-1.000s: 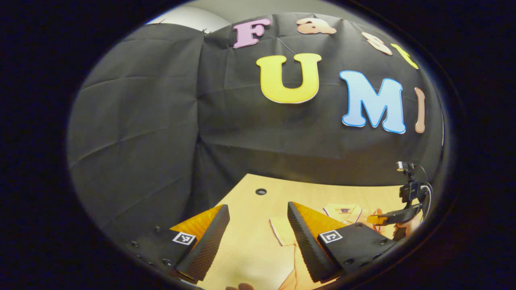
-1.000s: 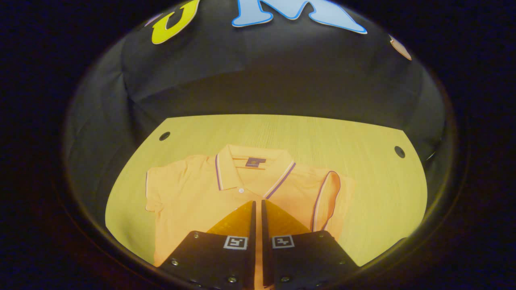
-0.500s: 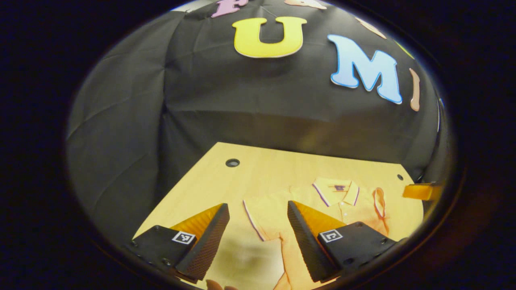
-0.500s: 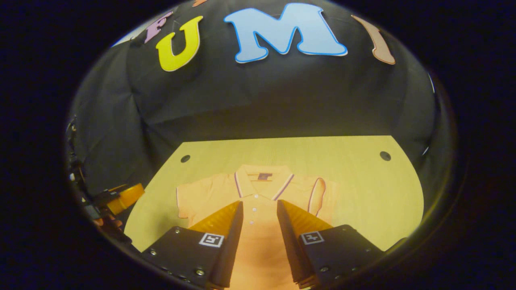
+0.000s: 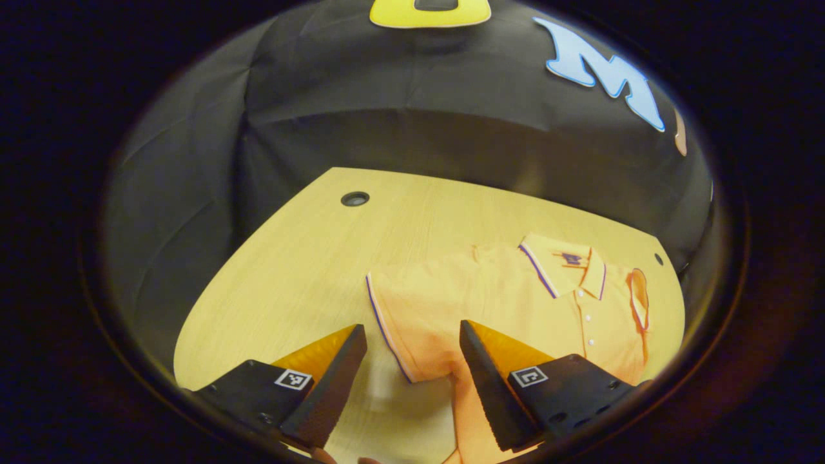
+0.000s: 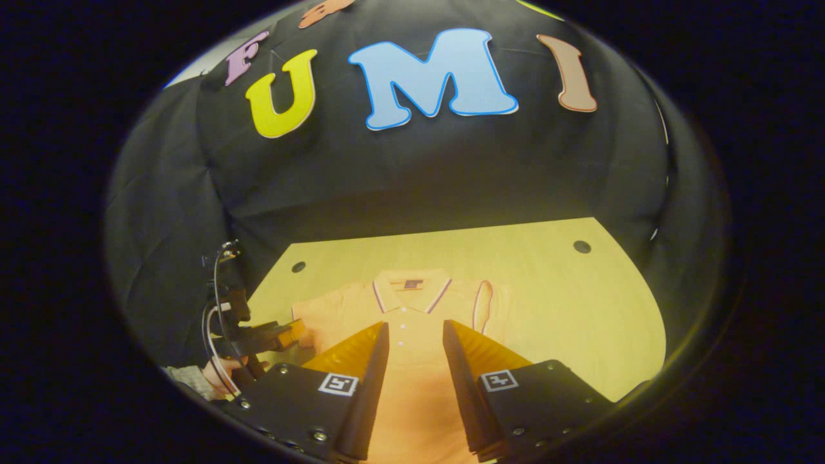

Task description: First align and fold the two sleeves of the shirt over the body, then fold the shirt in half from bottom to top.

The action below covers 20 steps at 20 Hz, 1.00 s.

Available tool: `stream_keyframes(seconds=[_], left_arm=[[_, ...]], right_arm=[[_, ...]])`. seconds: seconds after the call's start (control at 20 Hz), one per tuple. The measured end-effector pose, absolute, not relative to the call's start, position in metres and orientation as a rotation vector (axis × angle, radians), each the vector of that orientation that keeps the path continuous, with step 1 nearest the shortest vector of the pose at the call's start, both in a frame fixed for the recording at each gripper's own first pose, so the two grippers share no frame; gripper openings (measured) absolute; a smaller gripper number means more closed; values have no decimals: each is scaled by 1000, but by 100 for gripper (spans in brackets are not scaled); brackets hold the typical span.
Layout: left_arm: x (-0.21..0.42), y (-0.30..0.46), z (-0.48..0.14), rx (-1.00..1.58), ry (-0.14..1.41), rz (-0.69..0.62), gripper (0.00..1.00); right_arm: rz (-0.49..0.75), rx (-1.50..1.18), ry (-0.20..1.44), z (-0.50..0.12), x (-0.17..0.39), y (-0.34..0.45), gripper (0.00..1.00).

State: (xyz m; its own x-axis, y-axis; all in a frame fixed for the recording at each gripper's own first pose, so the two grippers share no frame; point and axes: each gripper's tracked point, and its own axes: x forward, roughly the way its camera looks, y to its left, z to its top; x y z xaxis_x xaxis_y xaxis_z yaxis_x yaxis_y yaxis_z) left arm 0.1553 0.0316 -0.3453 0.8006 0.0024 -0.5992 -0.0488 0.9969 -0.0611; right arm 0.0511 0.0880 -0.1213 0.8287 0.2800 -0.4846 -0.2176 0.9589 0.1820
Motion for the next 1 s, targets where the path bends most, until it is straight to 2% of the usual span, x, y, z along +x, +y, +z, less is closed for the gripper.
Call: stream_keyframes(seconds=[0.3, 0.55, 0.6, 0.7, 0.8, 0.9, 1.0], left_arm=[[156, 30, -388, -87, 737, 66, 97], [157, 24, -390, -17, 721, 66, 95], [159, 21, -388, -10, 717, 67, 90], [160, 19, -389, -7, 715, 61, 54], [160, 19, -389, 5, 719, 73, 26], [162, 17, -388, 11, 717, 70, 26], [162, 14, -386, 15, 715, 69, 13]], right_arm=[[174, 154, 575, -138, 40, 59, 55], [161, 160, 589, -143, 40, 54, 55], [160, 162, 593, -145, 40, 54, 55], [161, 166, 600, -148, 40, 54, 55], [160, 164, 607, -151, 38, 51, 55], [159, 167, 608, -152, 37, 50, 55], [152, 170, 612, -153, 36, 46, 55]])
